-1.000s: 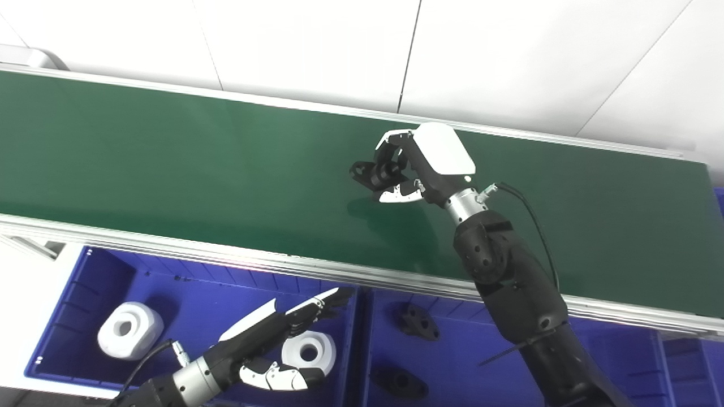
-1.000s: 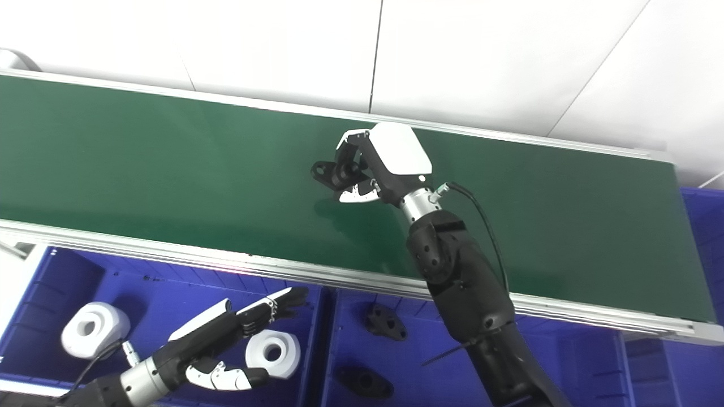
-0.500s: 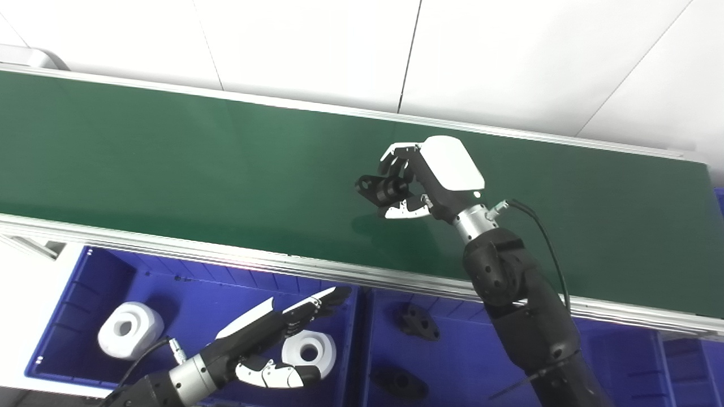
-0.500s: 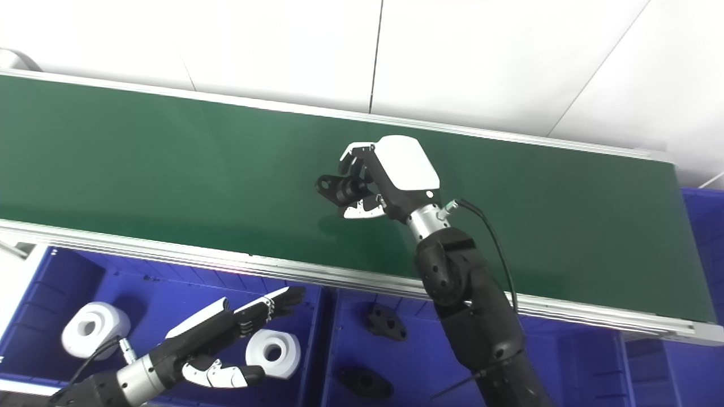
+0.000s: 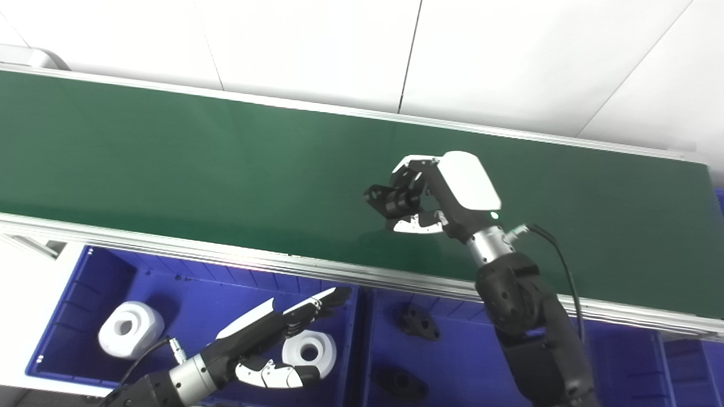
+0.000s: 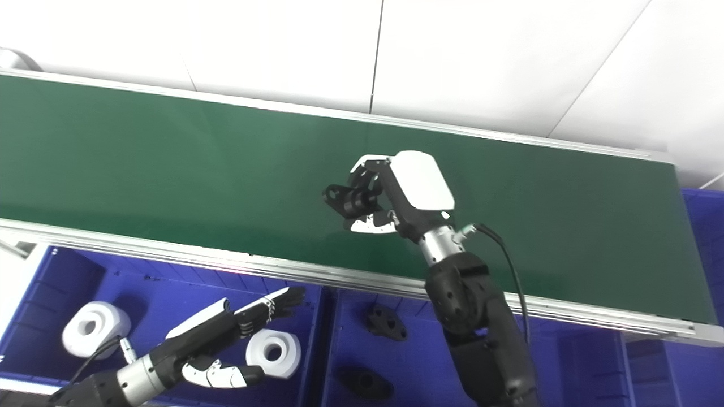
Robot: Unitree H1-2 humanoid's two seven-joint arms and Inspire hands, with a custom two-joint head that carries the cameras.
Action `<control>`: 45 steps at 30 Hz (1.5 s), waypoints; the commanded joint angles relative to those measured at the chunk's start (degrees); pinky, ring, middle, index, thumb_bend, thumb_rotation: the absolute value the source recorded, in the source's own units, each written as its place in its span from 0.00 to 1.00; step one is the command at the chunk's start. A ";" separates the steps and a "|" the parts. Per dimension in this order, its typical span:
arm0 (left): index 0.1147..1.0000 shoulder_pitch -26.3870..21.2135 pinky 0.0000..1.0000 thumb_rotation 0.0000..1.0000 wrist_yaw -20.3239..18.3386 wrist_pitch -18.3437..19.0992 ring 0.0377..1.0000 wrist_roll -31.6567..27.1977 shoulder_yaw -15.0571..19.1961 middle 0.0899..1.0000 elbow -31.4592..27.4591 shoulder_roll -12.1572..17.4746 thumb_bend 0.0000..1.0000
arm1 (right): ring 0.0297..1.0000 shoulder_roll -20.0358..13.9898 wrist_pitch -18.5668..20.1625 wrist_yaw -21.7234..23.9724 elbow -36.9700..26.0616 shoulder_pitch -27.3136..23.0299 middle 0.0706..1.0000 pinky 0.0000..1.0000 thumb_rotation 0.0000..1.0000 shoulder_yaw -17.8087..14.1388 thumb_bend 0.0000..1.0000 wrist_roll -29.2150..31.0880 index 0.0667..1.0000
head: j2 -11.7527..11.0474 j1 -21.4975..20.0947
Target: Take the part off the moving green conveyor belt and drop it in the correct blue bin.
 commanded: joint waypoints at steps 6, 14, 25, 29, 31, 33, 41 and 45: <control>1.00 -0.81 0.98 0.60 -1.08 -2.41 1.00 -1.89 0.11 1.00 -0.14 0.96 0.37 | 0.42 1.20 2.00 -0.46 -8.08 4.32 0.46 0.39 0.00 -1.45 0.50 -1.29 0.50 | 1.02 -1.74; 1.00 -1.48 0.99 0.60 -2.42 -2.58 1.00 -4.73 0.19 1.00 0.56 0.57 0.38 | 0.43 3.41 0.96 -2.42 -13.52 12.90 0.46 0.38 0.00 -1.79 0.50 -1.64 0.48 | 2.68 -4.02; 1.00 -2.78 1.00 0.72 -3.96 -0.93 1.00 -6.42 0.61 1.00 0.18 1.14 0.35 | 0.43 5.15 2.19 -0.36 -19.28 19.54 0.45 0.40 0.00 -1.43 0.50 -5.09 0.49 | 5.96 -9.35; 1.00 -2.70 1.00 0.73 -4.12 0.34 1.00 -7.37 0.79 1.00 -0.65 1.23 0.33 | 0.43 5.27 2.36 0.17 -21.61 22.43 0.45 0.40 0.00 -2.07 0.50 -4.92 0.49 | 7.08 -9.87; 1.00 -2.71 1.00 0.74 -4.17 0.81 1.00 -7.60 0.76 1.00 -0.98 1.17 0.33 | 0.43 5.24 2.15 0.12 -22.70 23.97 0.46 0.40 0.00 -2.54 0.50 -4.70 0.48 | 7.60 -9.34; 1.00 -2.70 1.00 0.78 -4.08 0.97 1.00 -7.09 0.74 1.00 -1.37 1.15 0.33 | 0.42 5.13 1.79 0.04 -23.55 25.49 0.46 0.41 0.00 -3.10 0.50 -4.03 0.48 | 7.91 -8.89; 1.00 -3.69 1.00 0.75 -4.96 0.42 1.00 -7.86 0.79 1.00 -0.07 1.03 0.34 | 0.43 4.11 0.82 0.66 -26.61 30.03 0.47 0.36 0.00 -3.77 0.50 -4.36 0.48 | 8.24 -8.55; 1.00 -3.63 1.00 0.74 -4.68 0.86 1.00 -7.61 1.18 1.00 -0.62 1.11 0.34 | 0.43 3.82 0.47 0.36 -27.98 32.21 0.48 0.36 0.00 -3.89 0.50 -4.23 0.48 | 8.38 -8.52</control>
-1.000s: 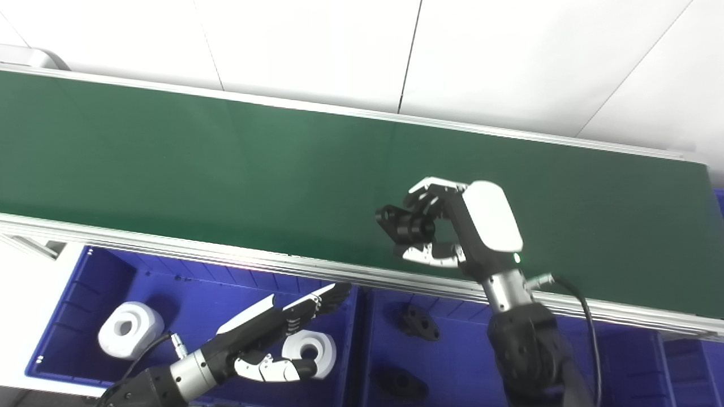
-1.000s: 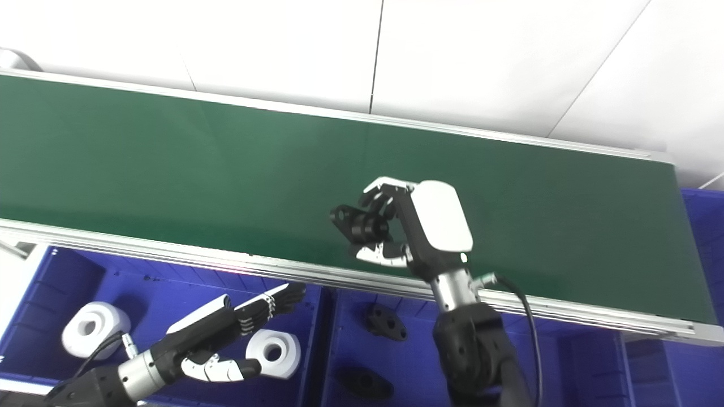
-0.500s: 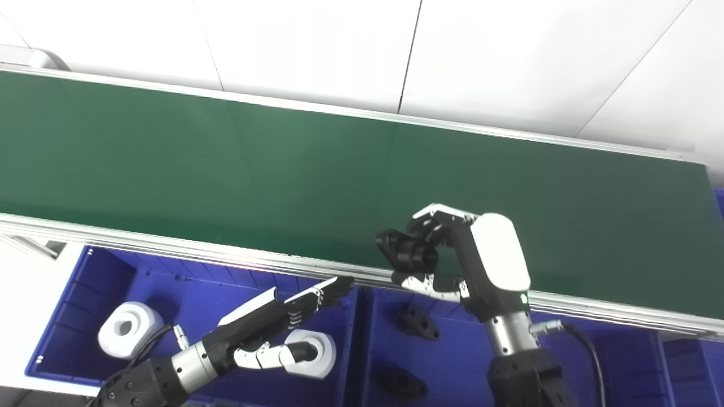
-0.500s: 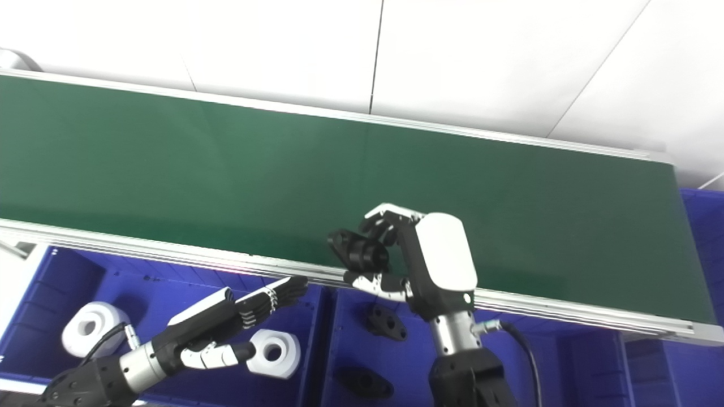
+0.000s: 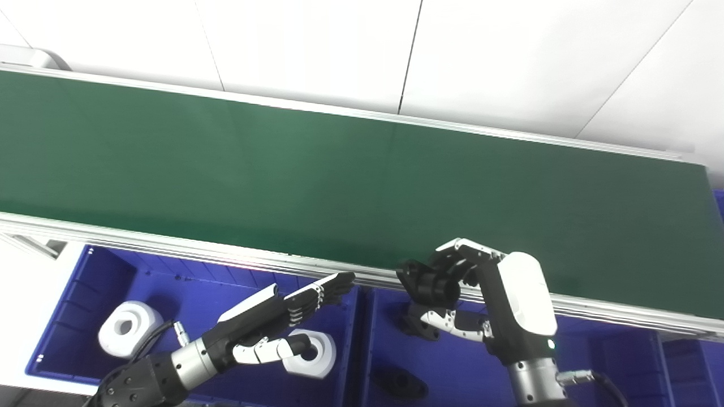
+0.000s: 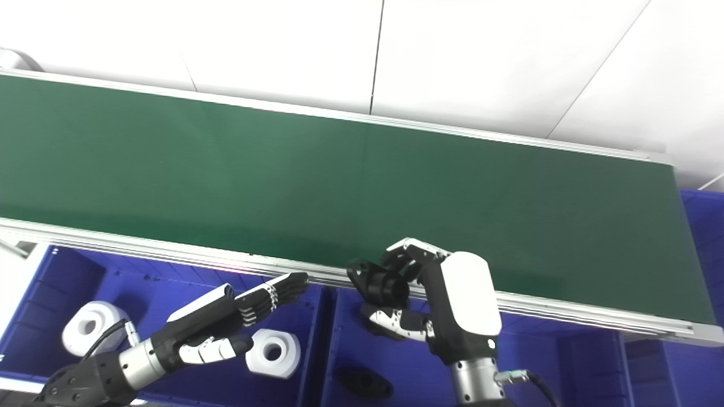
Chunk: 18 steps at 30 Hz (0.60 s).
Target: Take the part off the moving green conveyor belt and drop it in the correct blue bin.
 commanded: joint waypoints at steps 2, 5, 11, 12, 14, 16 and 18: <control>1.00 -0.17 1.00 0.76 -0.03 -0.45 1.00 -0.69 0.86 1.00 -1.73 1.13 0.34 | 0.42 0.19 -1.55 -1.47 -2.42 1.98 0.48 0.35 0.00 -0.20 0.50 0.80 0.49 | 0.13 0.03; 1.00 -0.42 1.00 0.73 -0.35 0.23 1.00 -1.70 1.10 1.00 -1.84 1.27 0.34 | 0.42 0.10 -1.69 -1.90 -2.42 3.82 0.48 0.36 0.00 -0.34 0.50 1.48 0.49 | 0.27 -0.13; 1.00 -0.89 1.00 0.73 -0.76 1.35 1.00 -2.98 1.76 1.00 -2.40 1.38 0.36 | 0.43 0.06 -3.33 -4.84 -0.19 6.57 0.46 0.37 0.00 -0.19 0.50 2.50 0.49 | 0.72 -0.17; 1.00 -0.94 1.00 0.73 -0.76 1.42 1.00 -3.06 1.91 1.00 -2.52 1.40 0.36 | 0.43 0.12 -3.36 -5.32 0.18 6.98 0.46 0.38 0.00 -0.06 0.50 2.60 0.49 | 0.83 -0.15; 1.00 -1.12 1.00 0.73 -0.78 1.52 1.00 -3.01 2.15 1.00 -2.77 1.52 0.35 | 0.41 0.19 -3.46 -6.33 1.23 7.91 0.46 0.39 0.00 0.30 0.50 2.93 0.51 | 0.99 -0.21; 1.00 -1.20 1.00 0.73 -0.84 1.58 1.00 -3.05 2.27 1.00 -2.86 1.58 0.36 | 0.41 0.15 -3.31 -6.83 1.75 8.34 0.46 0.39 0.00 0.62 0.50 3.09 0.51 | 0.99 -0.21; 1.00 -1.30 1.00 0.73 -0.97 1.72 1.00 -3.16 2.41 1.00 -2.76 1.67 0.36 | 0.41 0.13 -2.96 -7.21 2.25 8.91 0.46 0.38 0.00 0.95 0.50 2.69 0.51 | 1.09 -0.21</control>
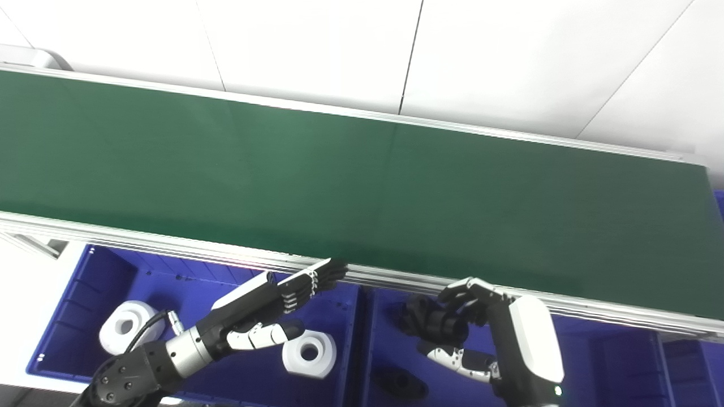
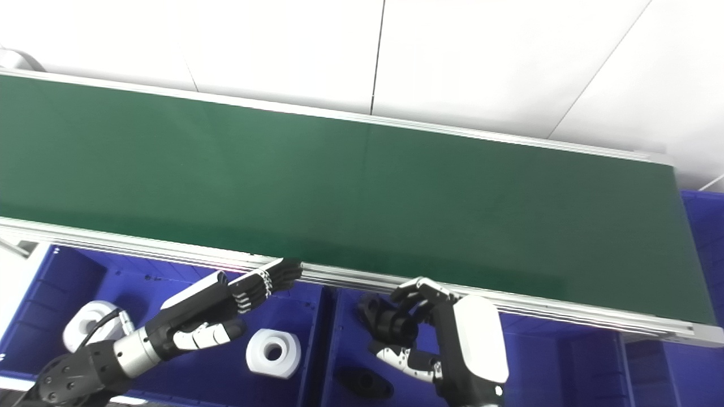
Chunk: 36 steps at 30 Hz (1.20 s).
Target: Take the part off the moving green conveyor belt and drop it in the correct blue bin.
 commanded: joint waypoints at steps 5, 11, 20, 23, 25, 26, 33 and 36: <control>1.00 -0.63 1.00 0.73 -0.89 1.37 1.00 -1.84 0.84 1.00 -2.40 1.79 0.38 | 0.41 0.09 -3.03 -3.40 1.39 1.40 0.47 0.37 0.00 1.09 0.50 0.06 0.51 | 1.62 -4.77; 1.00 -1.95 1.00 0.76 -3.30 1.15 1.00 -5.87 2.29 1.00 -1.14 2.94 0.37 | 0.40 2.02 -1.61 -4.53 3.80 -0.33 0.46 0.37 0.00 2.64 0.50 -1.23 0.52 | 4.06 -14.04; 1.00 -3.37 1.00 0.69 -5.23 1.78 1.00 -7.34 2.60 1.00 0.00 2.43 0.37 | 0.39 1.64 -0.70 -4.69 4.46 0.46 0.46 0.37 0.00 2.04 0.50 -2.23 0.52 | 4.95 -9.37; 1.00 -3.47 1.00 0.68 -4.67 2.19 1.00 -6.32 2.71 1.00 -1.08 2.20 0.37 | 0.39 1.16 -0.66 -4.50 4.62 0.93 0.46 0.37 0.00 1.49 0.50 -1.75 0.52 | 5.39 -7.80; 1.00 -3.25 1.00 0.67 -4.40 3.07 1.00 -6.38 2.64 1.00 -1.85 2.12 0.37 | 0.40 0.77 -0.91 -4.48 4.62 1.04 0.46 0.37 0.00 1.14 0.50 -1.42 0.52 | 5.52 -6.82; 1.00 -3.11 1.00 0.66 -4.20 3.59 1.00 -6.23 2.63 1.00 -2.32 2.13 0.37 | 0.40 0.64 -1.04 -4.60 4.72 0.97 0.46 0.37 0.00 1.00 0.50 -1.40 0.52 | 5.54 -6.75; 1.00 -2.46 1.00 0.65 -3.54 5.16 1.00 -5.99 2.69 1.00 -3.77 1.75 0.37 | 0.40 0.31 -0.99 -4.44 6.13 0.07 0.47 0.38 0.00 0.61 0.50 -1.46 0.51 | 5.55 -5.65; 1.00 -2.20 1.00 0.64 -3.34 5.91 1.00 -6.01 2.68 1.00 -4.23 1.79 0.37 | 0.40 0.06 -0.69 -3.99 7.22 -0.49 0.47 0.38 0.00 0.52 0.50 -1.31 0.52 | 5.59 -5.45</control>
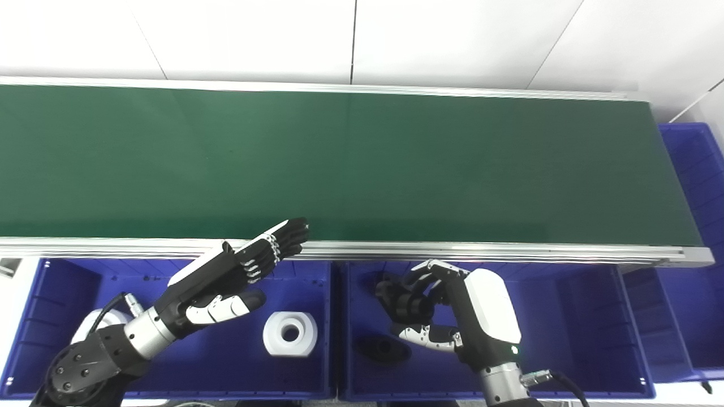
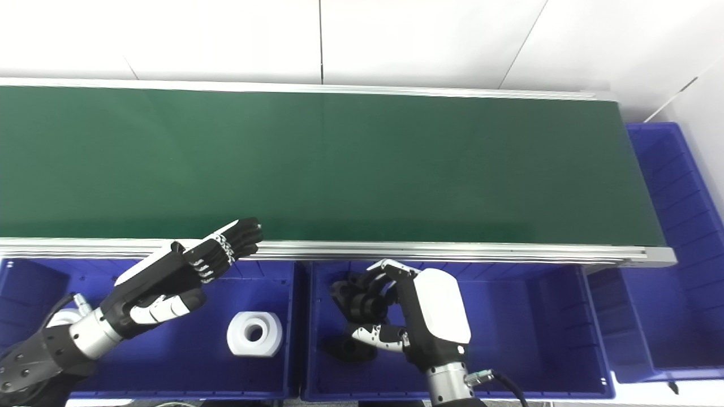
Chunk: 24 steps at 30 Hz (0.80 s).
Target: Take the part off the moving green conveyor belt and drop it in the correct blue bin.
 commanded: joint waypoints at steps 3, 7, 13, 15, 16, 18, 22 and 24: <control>1.00 0.28 1.00 0.64 0.46 0.00 1.00 -0.33 0.37 1.00 -2.31 0.01 0.38 | 0.40 -0.33 -0.75 -0.55 1.68 -1.18 0.47 0.38 0.00 -0.03 0.50 0.82 0.52 | -0.23 0.33; 1.00 0.36 1.00 0.63 0.82 0.11 1.00 0.04 0.39 1.00 -2.85 -0.18 0.37 | 0.40 -0.79 -1.57 -1.67 5.15 -2.42 0.47 0.37 0.00 -0.22 0.50 1.59 0.51 | -0.23 0.75; 1.00 0.99 1.00 0.64 1.53 0.62 1.00 0.60 0.31 1.00 -3.74 -0.24 0.37 | 0.41 -2.06 -2.45 -4.05 10.10 -4.14 0.48 0.37 0.00 0.02 0.50 1.80 0.51 | -0.41 1.66; 1.00 1.02 1.00 0.64 1.62 0.65 1.00 0.62 0.30 1.00 -3.86 -0.07 0.38 | 0.41 -2.33 -1.92 -4.24 10.83 -4.57 0.48 0.37 0.00 0.18 0.50 1.42 0.51 | -0.49 1.66; 1.00 0.98 1.00 0.64 1.60 0.59 1.00 0.54 0.29 1.00 -3.84 -0.02 0.38 | 0.41 -2.40 -1.66 -4.25 10.97 -4.70 0.48 0.38 0.00 0.25 0.50 1.40 0.50 | -0.49 1.66; 1.00 0.88 1.00 0.64 1.68 0.54 1.00 0.66 0.30 1.00 -3.93 -0.06 0.37 | 0.41 -2.48 -1.29 -4.26 11.23 -4.97 0.47 0.45 0.00 0.42 0.51 1.23 0.49 | -0.49 1.66; 1.00 0.79 1.00 0.62 1.64 0.66 1.00 0.37 0.28 1.00 -3.93 -0.23 0.35 | 0.42 -2.53 -0.29 -3.86 12.00 -5.65 0.47 0.52 0.00 0.62 0.52 0.65 0.48 | -0.62 1.60; 1.00 0.75 1.00 0.62 1.51 0.35 1.00 0.25 0.29 1.00 -3.69 -0.30 0.36 | 0.42 -2.58 -0.06 -3.61 12.27 -5.94 0.47 0.53 0.00 0.68 0.52 0.58 0.48 | -0.66 1.80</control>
